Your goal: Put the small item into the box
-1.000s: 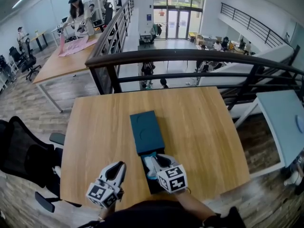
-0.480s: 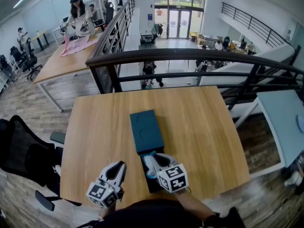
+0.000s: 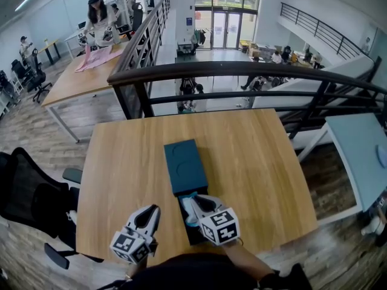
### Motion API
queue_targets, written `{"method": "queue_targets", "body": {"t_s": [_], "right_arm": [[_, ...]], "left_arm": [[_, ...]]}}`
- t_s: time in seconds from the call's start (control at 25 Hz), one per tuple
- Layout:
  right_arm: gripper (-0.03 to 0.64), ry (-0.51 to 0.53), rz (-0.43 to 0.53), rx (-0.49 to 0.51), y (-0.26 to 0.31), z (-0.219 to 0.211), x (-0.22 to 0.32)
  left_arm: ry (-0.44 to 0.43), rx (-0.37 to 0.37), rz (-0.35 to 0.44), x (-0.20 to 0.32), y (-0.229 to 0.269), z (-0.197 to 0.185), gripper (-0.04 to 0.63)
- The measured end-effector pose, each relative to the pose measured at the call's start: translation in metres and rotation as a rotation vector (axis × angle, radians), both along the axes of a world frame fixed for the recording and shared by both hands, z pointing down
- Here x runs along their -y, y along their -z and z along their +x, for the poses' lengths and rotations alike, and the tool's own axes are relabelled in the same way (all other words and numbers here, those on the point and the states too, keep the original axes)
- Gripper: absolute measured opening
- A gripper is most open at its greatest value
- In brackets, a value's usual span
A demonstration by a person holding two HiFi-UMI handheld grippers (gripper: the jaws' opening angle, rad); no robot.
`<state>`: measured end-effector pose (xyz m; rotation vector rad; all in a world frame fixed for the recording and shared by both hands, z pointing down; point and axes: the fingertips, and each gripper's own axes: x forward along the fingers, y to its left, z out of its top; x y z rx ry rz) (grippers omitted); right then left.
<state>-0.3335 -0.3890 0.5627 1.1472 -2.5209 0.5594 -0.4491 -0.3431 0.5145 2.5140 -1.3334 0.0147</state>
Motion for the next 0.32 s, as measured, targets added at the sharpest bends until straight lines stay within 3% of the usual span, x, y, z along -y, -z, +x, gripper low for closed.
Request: {"method": "queue_targets", "body": {"t_s": [0.32], "right_arm": [[0.043, 0.000, 0.008, 0.006, 0.0004, 0.0015, -0.0014]], "left_arm": [[-0.006, -0.005, -0.013, -0.0022, -0.0062, 0.0034, 0.023]]}}
